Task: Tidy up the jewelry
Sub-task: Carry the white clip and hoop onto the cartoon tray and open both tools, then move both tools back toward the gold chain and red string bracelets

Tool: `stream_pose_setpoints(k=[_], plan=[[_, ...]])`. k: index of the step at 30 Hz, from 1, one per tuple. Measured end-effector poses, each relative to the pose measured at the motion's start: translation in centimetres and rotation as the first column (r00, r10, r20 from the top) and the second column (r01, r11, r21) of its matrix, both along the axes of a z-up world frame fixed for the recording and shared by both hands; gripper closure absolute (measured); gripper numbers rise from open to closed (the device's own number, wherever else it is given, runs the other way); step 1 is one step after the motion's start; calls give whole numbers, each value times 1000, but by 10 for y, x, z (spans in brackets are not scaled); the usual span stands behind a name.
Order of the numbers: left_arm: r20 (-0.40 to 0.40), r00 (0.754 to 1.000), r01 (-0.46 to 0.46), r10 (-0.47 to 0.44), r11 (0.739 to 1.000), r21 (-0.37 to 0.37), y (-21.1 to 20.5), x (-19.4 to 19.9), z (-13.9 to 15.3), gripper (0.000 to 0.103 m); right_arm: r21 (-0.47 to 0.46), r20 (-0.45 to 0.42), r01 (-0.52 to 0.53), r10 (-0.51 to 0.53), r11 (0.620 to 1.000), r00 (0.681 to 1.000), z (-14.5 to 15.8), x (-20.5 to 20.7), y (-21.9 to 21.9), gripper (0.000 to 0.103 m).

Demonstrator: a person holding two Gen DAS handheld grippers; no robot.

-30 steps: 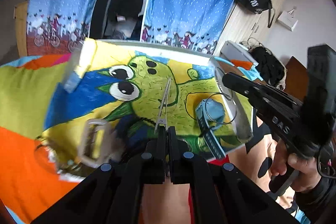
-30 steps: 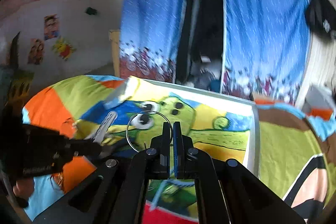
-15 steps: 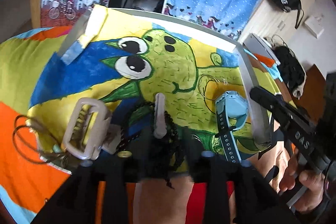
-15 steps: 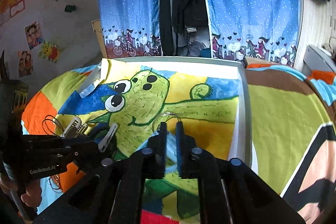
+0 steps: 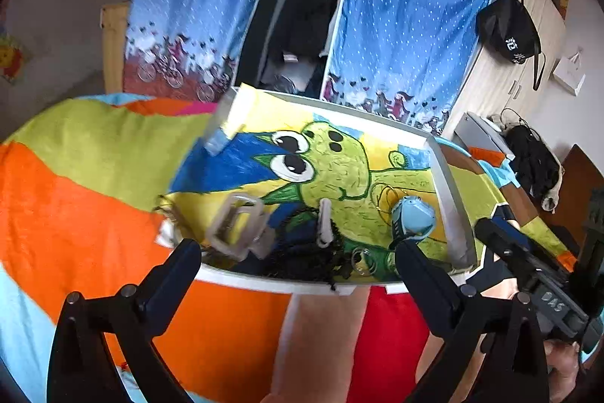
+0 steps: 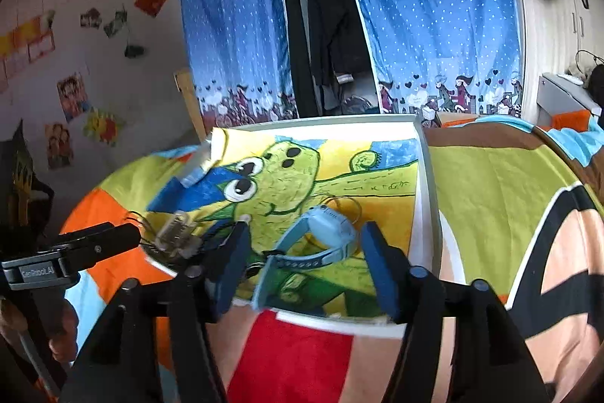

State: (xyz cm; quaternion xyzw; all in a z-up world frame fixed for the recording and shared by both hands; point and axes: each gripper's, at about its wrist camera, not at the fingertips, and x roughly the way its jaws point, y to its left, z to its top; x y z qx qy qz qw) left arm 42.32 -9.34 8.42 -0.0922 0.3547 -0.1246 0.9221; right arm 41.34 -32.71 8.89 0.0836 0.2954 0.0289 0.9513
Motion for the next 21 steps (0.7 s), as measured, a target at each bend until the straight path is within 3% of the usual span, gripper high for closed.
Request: stream_pose_setpoints(k=[6,12,17,21], plan=[[67,996,-64,60,997,52,20,-38,3,0,36,94,8,-12,999,996,6,-46,14,17],[141,983,-128,115,988,83,48,-82,7,0,41,170,-10,3,999,985,2,-91,34,2],[191,974,-149,124,982,120,67,-115,8,0,40,220,-28,19,999,975,-5,-127,49,1],[185,973,-158,135,981,112,87,-137,2,0,42,226,-23,13,999,974,-12,-147,58,1]])
